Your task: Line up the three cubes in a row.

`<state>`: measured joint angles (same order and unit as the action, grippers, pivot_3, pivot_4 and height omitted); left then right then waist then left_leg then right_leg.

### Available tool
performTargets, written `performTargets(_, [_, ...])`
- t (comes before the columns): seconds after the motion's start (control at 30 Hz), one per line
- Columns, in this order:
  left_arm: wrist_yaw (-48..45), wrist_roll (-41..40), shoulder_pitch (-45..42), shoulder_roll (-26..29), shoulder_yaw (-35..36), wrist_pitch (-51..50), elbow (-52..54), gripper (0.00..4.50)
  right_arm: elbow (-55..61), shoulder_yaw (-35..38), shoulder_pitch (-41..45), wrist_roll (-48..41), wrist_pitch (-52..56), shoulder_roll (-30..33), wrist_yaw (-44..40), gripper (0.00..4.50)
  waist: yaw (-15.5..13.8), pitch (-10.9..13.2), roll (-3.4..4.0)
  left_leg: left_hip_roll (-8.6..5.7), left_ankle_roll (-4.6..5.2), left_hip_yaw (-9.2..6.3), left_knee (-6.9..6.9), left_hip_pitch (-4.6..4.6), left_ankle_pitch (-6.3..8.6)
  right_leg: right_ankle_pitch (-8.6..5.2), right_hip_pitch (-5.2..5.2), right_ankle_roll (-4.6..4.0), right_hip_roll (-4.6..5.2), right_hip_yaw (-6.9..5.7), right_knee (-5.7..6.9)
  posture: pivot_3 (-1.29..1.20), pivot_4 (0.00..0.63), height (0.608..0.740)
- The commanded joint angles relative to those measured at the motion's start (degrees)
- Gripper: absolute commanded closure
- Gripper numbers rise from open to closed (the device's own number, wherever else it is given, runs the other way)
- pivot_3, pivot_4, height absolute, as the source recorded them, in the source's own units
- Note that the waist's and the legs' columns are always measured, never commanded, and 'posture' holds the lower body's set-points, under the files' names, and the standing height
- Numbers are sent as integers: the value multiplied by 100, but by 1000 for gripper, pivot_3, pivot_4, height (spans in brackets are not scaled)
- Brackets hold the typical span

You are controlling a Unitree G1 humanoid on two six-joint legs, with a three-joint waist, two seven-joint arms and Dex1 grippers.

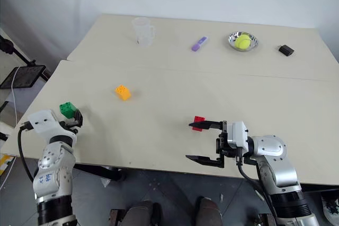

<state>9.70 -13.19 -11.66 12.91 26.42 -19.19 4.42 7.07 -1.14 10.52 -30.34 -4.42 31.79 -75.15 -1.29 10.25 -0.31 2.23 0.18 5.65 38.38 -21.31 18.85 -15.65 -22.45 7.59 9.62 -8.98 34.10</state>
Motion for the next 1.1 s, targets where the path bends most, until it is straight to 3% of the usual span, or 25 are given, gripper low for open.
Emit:
performTargets(0.03, [-58, 128, 38, 123, -7, 186, 43, 1888, 184, 31, -3, -5, -16, 31, 49, 0, -1, 0, 0, 0, 0, 0, 0, 0, 0, 0, 0, 0, 0, 0, -1, 0, 150, 740])
performTargets(0.17, [-418, 71, 122, 265, -16, 509, -81, 3053, 216, 47, -134, 17, -32, 29, 137, 0, 0, 0, 0, 1, -2, 11, -4, 0, 1, 0, 0, 1, -1, -5, 0, 0, 150, 740])
performTargets(0.23, [-873, -107, 190, 376, -15, 738, -166, 3043, 257, 66, -199, 31, -35, 47, 199, 0, 2, 0, 0, 3, -3, 26, -4, 0, 1, 0, -1, 1, -2, -6, 0, 0, 150, 740])
performTargets(0.33, [-3220, -1234, 349, 916, -165, 1023, 32, 3043, 277, 292, -328, 21, -31, 213, 287, 0, 9, 0, 0, 5, -4, 34, -3, 0, 2, 0, -3, 0, -2, -4, 0, 0, 150, 740])
performTargets(0.4, [-4826, -1953, 378, 1510, -477, 696, 357, 3043, 224, 472, -393, 19, -36, 360, 332, 0, -6, 1, -1, 7, -5, 37, 0, -5, 3, -1, -9, -2, -2, -4, 0, 0, 150, 740])
performTargets(0.47, [-5933, -2127, 283, 2061, -977, 437, 415, 3043, 151, 616, -449, 27, -46, 477, 362, 0, -9, 0, 1, 10, -7, 34, 12, -12, 5, -2, -11, -3, -5, -5, 1, 0, 150, 740])
performTargets(0.57, [-7155, -1724, -387, 2438, -2006, 541, -158, 3043, -4, 865, -516, 32, -74, 659, 363, 0, -29, -1, 9, 8, -7, 36, 19, -10, 5, -3, -5, -5, -6, -3, 1, 0, 150, 740])
performTargets(0.67, [-8124, -720, -1500, 2295, -3116, 1502, -1549, 3043, -74, 1035, -563, 38, -107, 774, 369, 0, -11, -3, 13, 5, -6, 42, 26, -9, 5, -3, -2, -6, -10, -1, 0, 0, 150, 740])
performTargets(0.77, [-8470, 210, -2786, 1800, -3852, 2642, -3474, 3043, 189, 1132, -692, -25, -46, 775, 486, 0, -9, 0, 8, 9, -7, 47, 26, -14, 5, -3, -5, -7, -20, 1, -4, 0, 150, 740])
performTargets(0.93, [-8647, 767, -3862, 1277, -4028, 3887, -5588, 3043, 668, 1155, -1107, -27, 77, 728, 733, 0, 27, 3, 2, 10, -4, 51, 21, -18, 8, 0, -10, 0, -20, -1, -8, 0, 150, 740])
performTargets(1.07, [-8723, 840, -4373, 996, -3893, 4165, -6442, 3043, 903, 1205, -1384, 1, 91, 683, 957, 0, -2, 3, 1, 10, -1, 49, 37, -19, 10, 1, -5, 1, -20, 0, -8, 0, 150, 740])
performTargets(1.1, [-8728, 867, -4428, 970, -3865, 4226, -6556, 2693, 947, 1196, -1423, 0, 100, 668, 1009, 0, -5, 4, 0, 10, 3, 49, 50, -20, 12, 1, -2, 1, -20, 1, -7, 0, 150, 740])
